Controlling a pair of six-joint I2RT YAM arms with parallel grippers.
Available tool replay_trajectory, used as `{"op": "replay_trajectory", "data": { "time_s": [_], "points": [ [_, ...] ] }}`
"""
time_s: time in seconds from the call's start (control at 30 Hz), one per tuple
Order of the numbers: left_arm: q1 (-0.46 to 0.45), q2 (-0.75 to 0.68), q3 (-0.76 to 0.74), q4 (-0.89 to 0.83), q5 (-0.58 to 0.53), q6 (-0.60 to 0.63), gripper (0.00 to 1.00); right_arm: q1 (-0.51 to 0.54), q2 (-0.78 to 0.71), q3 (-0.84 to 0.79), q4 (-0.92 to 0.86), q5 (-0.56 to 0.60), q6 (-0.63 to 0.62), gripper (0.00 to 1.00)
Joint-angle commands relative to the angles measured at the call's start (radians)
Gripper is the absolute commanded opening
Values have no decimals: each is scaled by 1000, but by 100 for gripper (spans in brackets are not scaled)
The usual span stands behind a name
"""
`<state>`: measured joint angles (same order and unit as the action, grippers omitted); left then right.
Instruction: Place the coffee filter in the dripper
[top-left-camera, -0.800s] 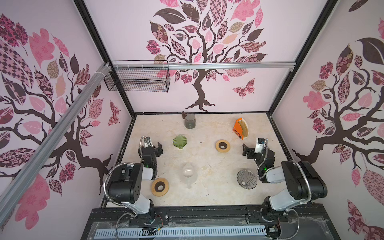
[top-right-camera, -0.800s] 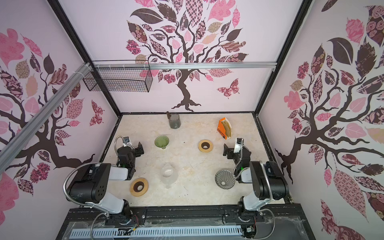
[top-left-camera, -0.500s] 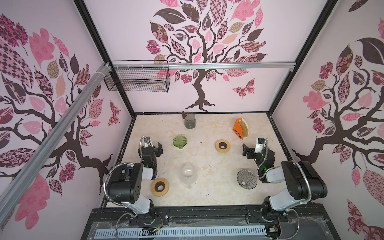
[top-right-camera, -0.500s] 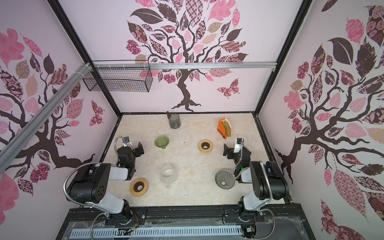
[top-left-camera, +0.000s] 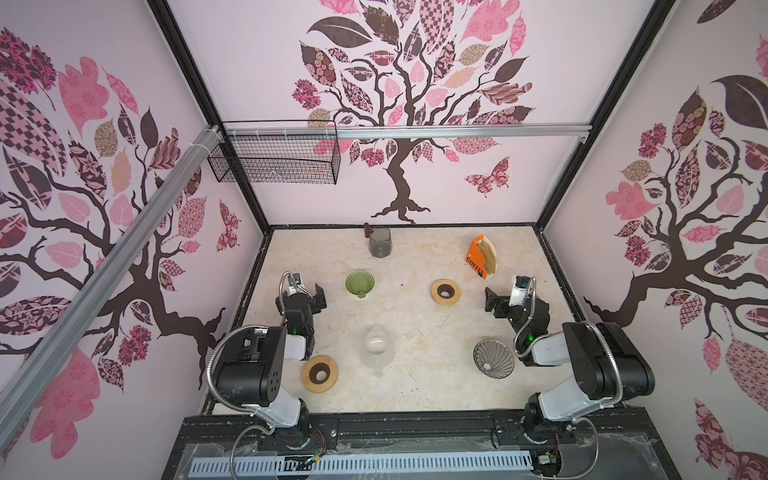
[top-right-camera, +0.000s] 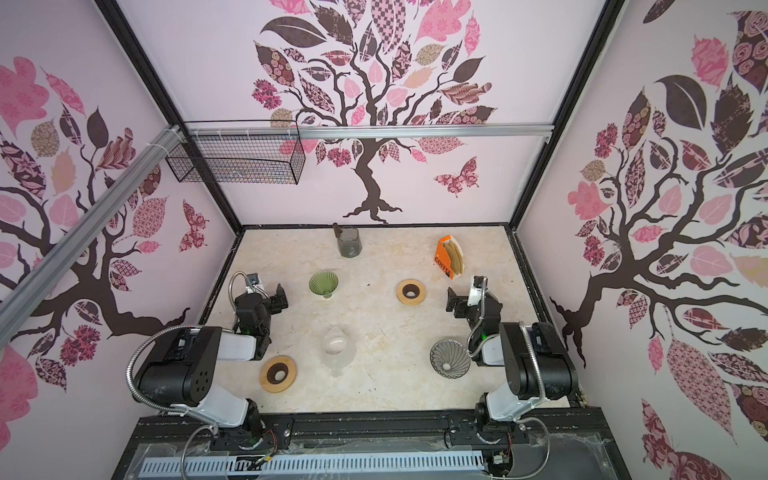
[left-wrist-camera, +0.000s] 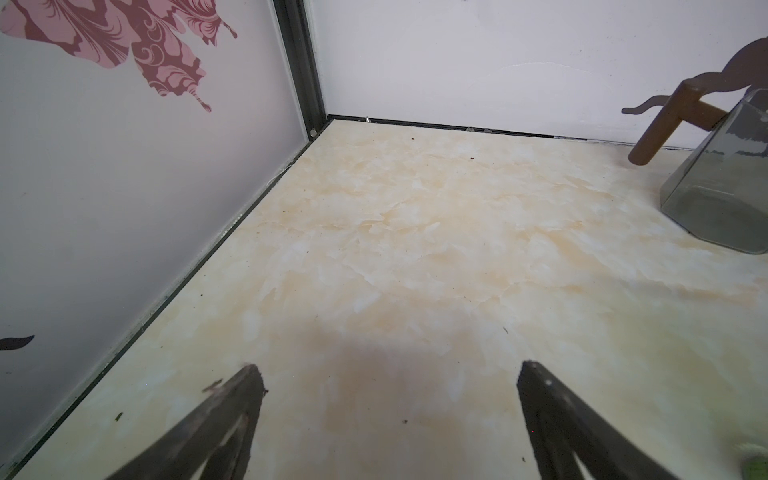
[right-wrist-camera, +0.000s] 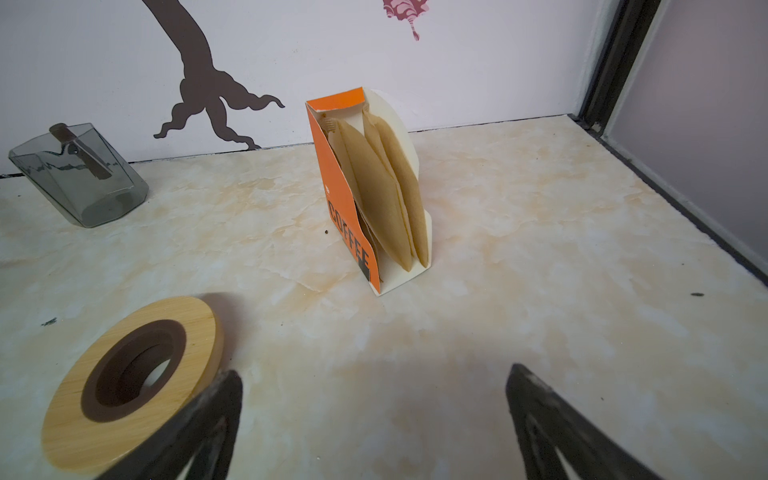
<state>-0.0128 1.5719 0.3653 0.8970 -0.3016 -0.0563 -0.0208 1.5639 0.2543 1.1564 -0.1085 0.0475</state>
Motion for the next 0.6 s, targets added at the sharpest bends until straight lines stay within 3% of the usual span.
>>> {"op": "replay_trajectory", "data": {
  "time_s": [0.0, 0.3, 0.4, 0.5, 0.57],
  "points": [
    [3, 2, 1, 36, 8, -10, 98, 6, 2, 20, 31, 3, -16, 100],
    [18, -8, -2, 29, 46, -11, 98, 4, 8, 20, 43, 5, -13, 100],
    [18, -78, 15, -49, -7, -29, 98, 7, -15, 16, 53, 38, -4, 100],
    [18, -184, 106, -299, -123, -79, 98, 21, -182, 88, -221, 61, -16, 100],
    [23, -230, 160, -407, -169, -92, 98, 28, -278, 176, -369, 108, 62, 100]
  ]
}}
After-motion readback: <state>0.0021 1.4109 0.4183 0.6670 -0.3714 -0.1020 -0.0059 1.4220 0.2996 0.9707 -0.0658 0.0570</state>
